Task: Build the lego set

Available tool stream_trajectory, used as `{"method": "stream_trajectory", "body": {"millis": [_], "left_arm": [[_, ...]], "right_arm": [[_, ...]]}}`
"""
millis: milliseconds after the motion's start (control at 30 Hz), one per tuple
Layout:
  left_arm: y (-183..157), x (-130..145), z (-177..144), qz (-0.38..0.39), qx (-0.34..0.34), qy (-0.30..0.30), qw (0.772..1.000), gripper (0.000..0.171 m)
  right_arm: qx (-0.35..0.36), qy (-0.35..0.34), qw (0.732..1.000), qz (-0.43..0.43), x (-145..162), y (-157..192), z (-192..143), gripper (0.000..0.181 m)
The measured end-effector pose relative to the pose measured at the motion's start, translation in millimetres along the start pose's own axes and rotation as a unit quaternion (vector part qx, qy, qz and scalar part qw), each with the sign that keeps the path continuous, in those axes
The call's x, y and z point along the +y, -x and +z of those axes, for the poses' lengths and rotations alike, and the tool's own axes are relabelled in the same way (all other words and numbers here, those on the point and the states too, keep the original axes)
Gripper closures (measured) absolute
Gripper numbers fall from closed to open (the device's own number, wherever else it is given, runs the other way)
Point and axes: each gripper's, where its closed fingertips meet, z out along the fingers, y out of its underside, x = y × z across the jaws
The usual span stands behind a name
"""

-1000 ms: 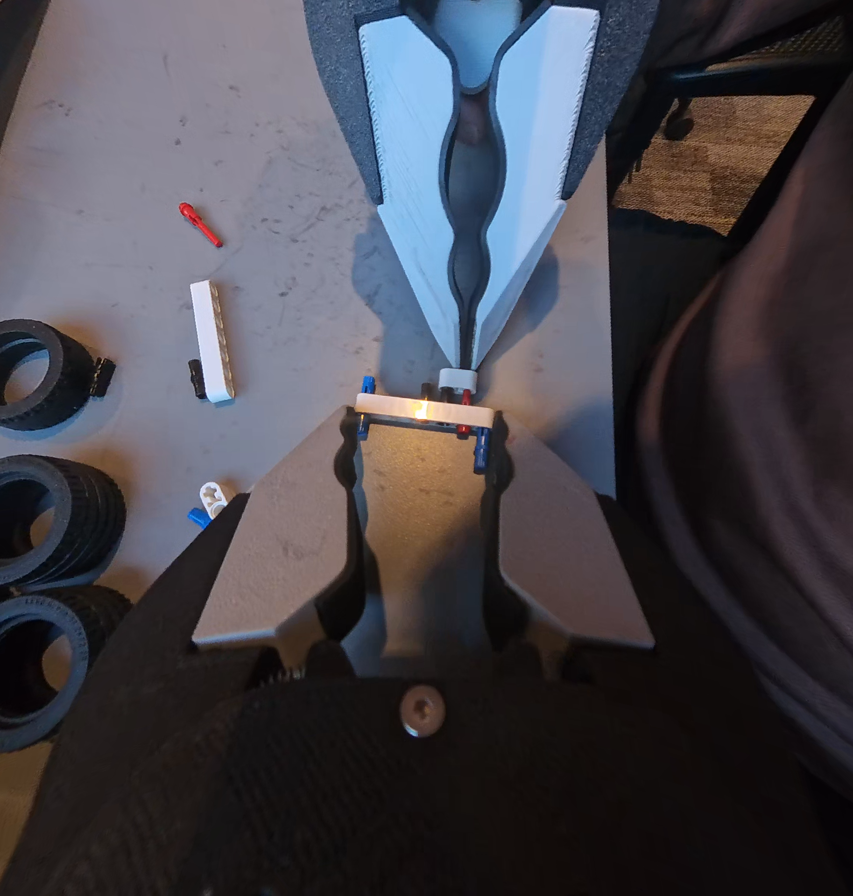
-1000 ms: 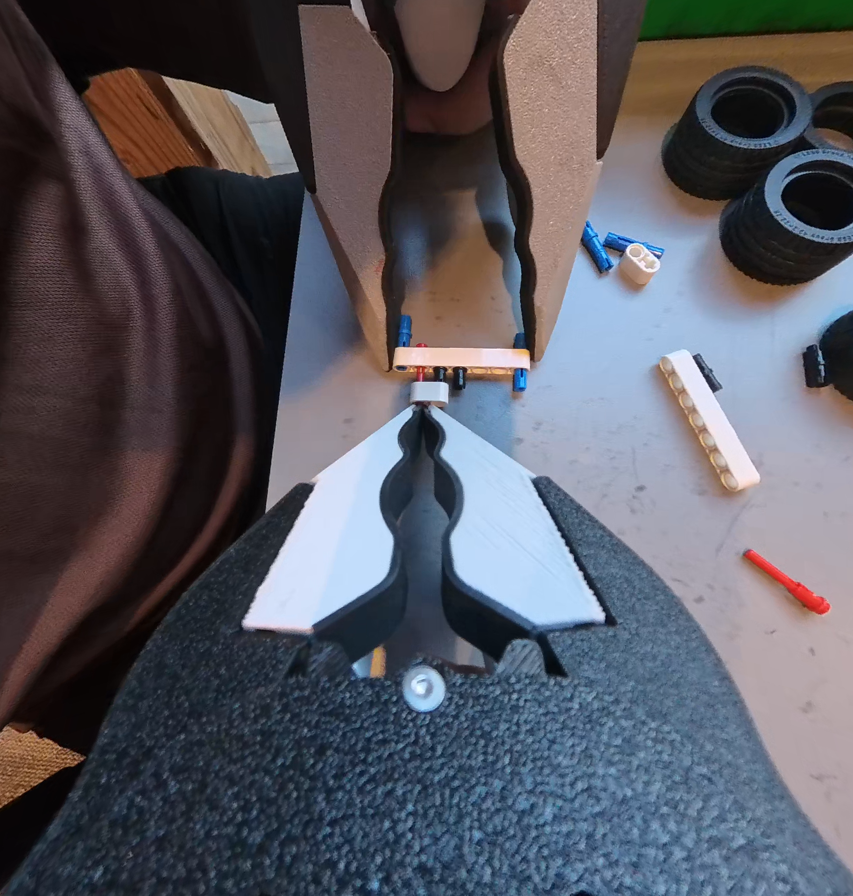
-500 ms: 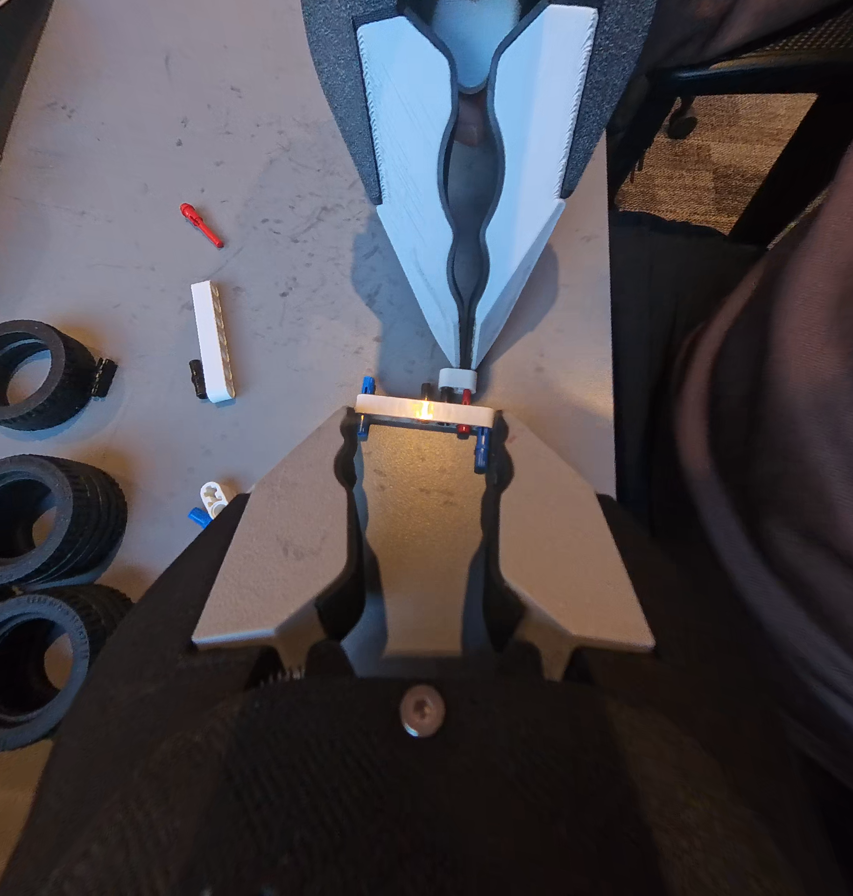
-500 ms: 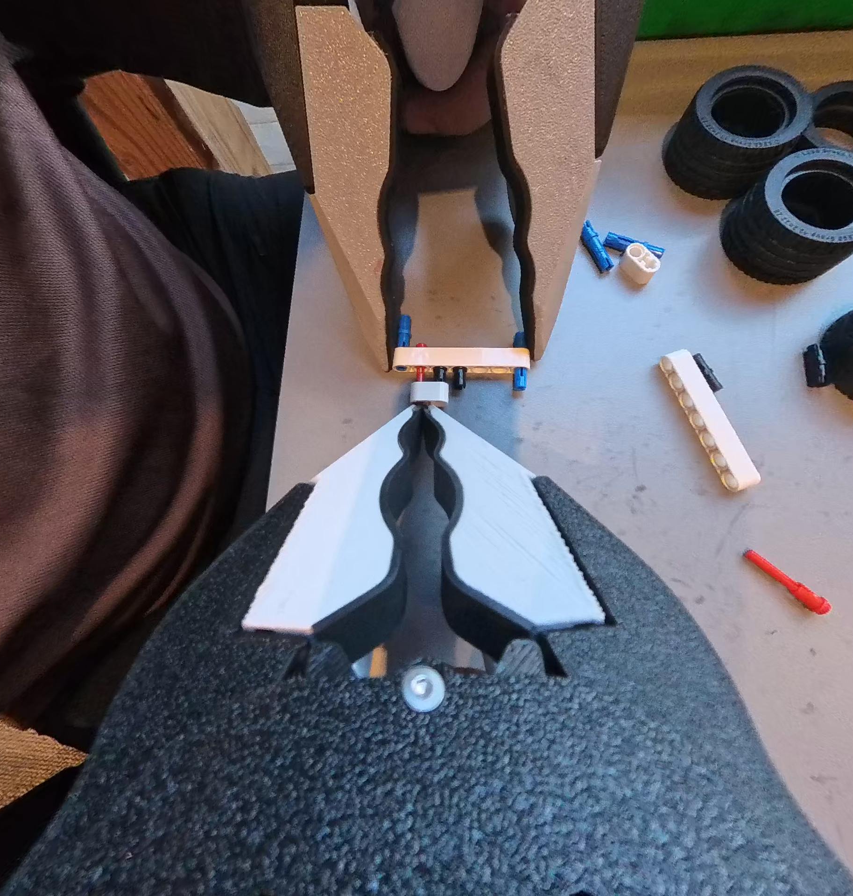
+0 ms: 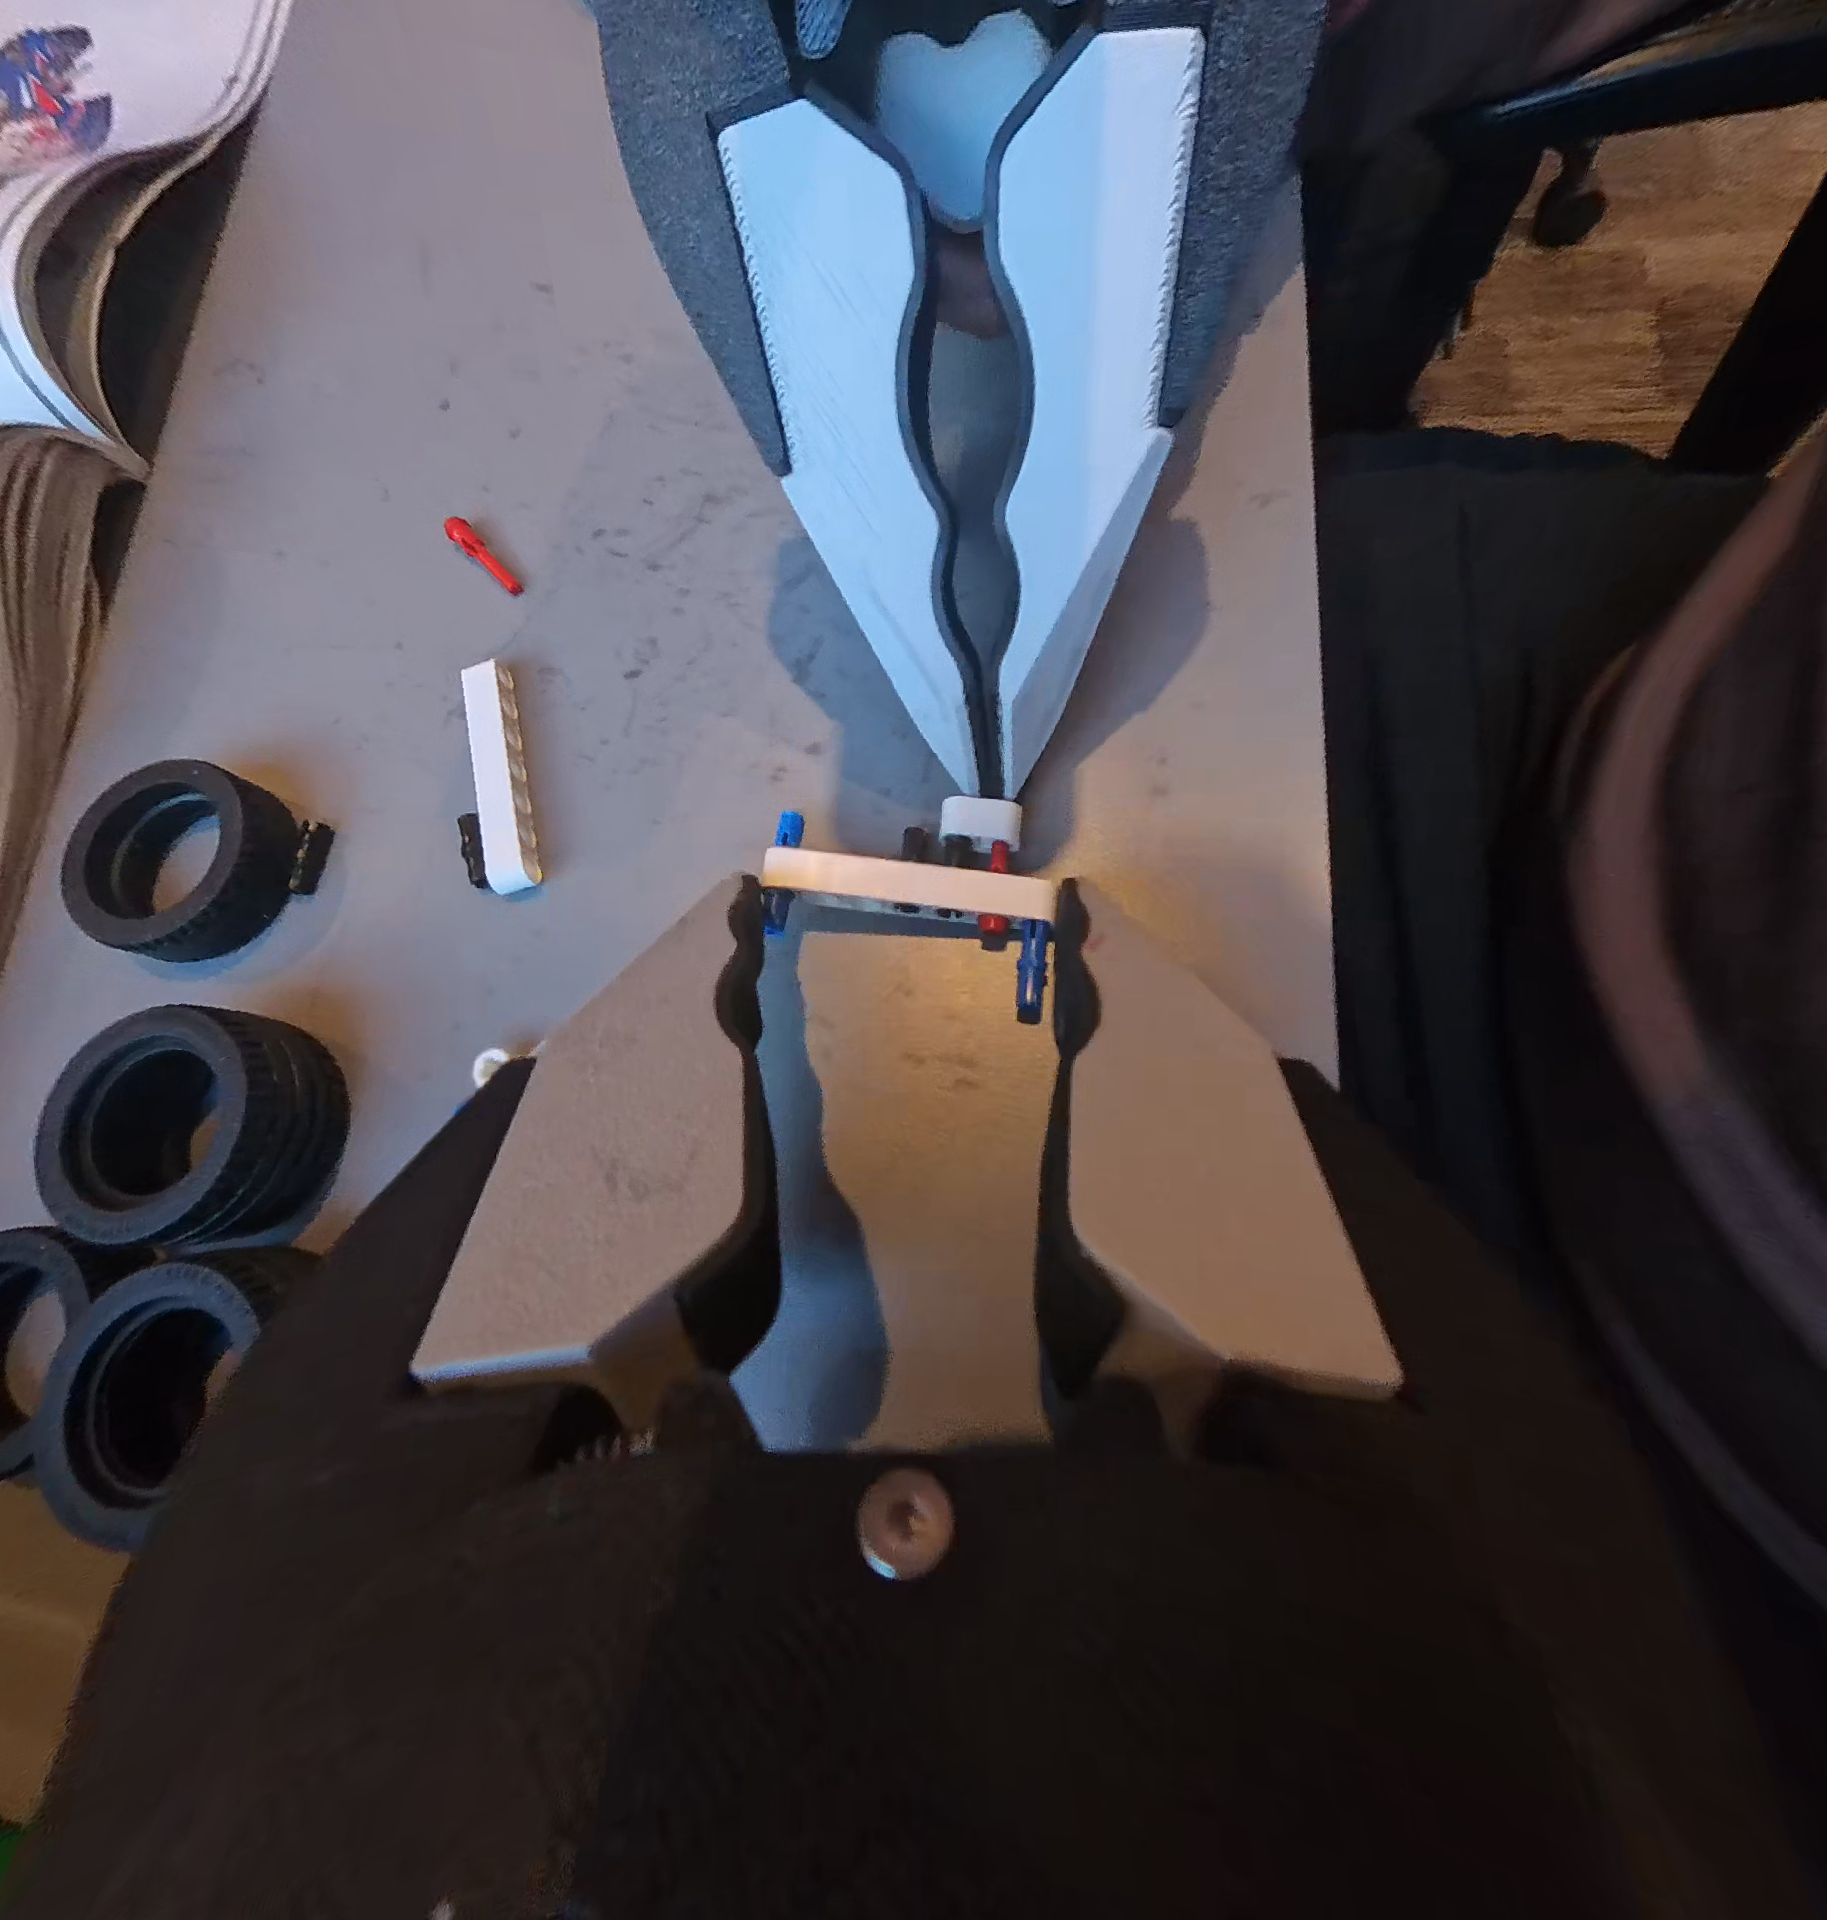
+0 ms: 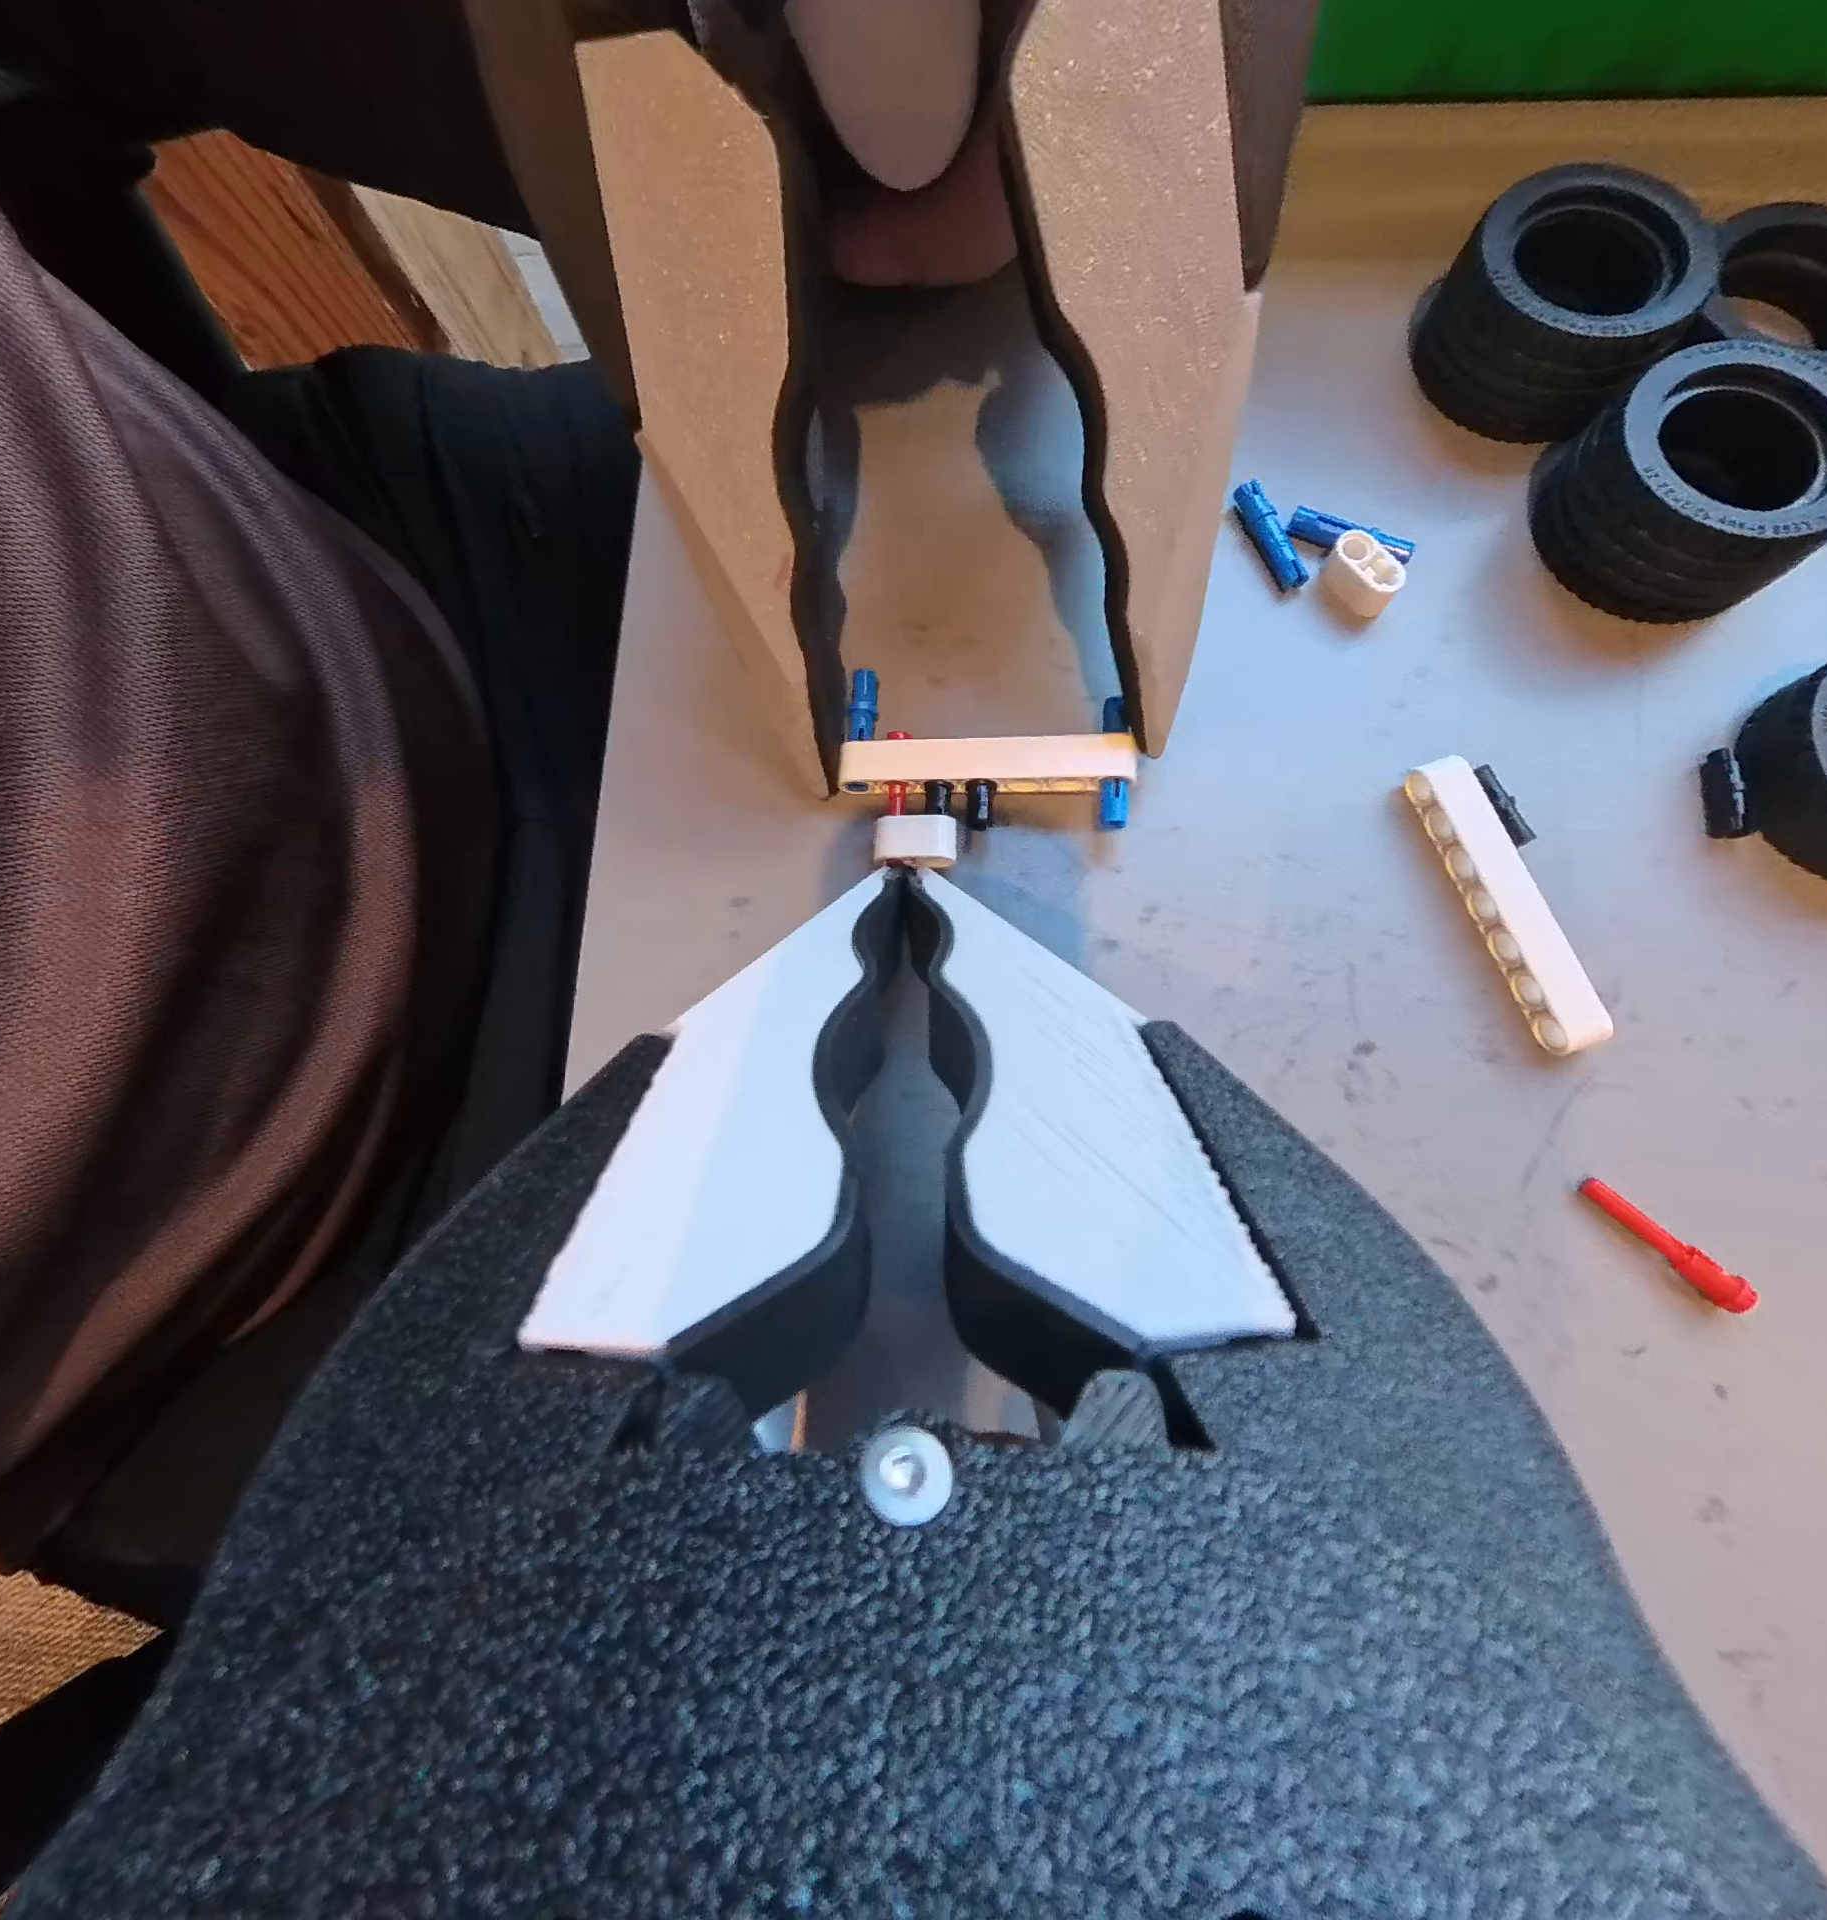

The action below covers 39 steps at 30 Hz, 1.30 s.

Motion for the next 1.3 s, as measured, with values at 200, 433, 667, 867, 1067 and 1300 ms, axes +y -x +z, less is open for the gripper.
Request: {"method": "stream_trajectory", "body": {"millis": [200, 433, 667, 867, 1067, 1300], "left_arm": [[0.2, -4.2, -2.7, 0.061, -0.053, -0.013, 0.997, 0.118], [0.3, -3.2, -1.6, 0.045, -0.039, -0.01, 0.998, 0.118], [0.3, 0.4, 0.7, -0.004, -0.002, 0.001, 1.0, 0.118], [-0.2, 3.5, 2.5, -0.055, 0.021, 0.013, 0.998, 0.118], [-0.5, 3.4, 2.8, -0.054, 0.022, 0.013, 0.998, 0.118], [-0.5, 3.6, 2.8, -0.051, 0.021, 0.013, 0.998, 0.118]], "right_arm": [[0.001, 0.0, 1.0, -0.006, 0.2, -0.2, -0.1, 0.181], [0.0, 0.0, 1.0, -0.008, 0.3, -0.2, -0.2, 0.181], [0.007, 0.0, 1.0, -0.014, 0.2, -0.5, -0.3, 0.181], [0.012, 0.0, 1.0, -0.015, 0.2, -1.1, -0.1, 0.181], [0.004, 0.002, 1.0, -0.006, -1.2, -0.8, 0.9, 0.181], [0.023, 0.006, 0.998, -0.059, -2.0, -0.3, 1.4, 0.181]]}}
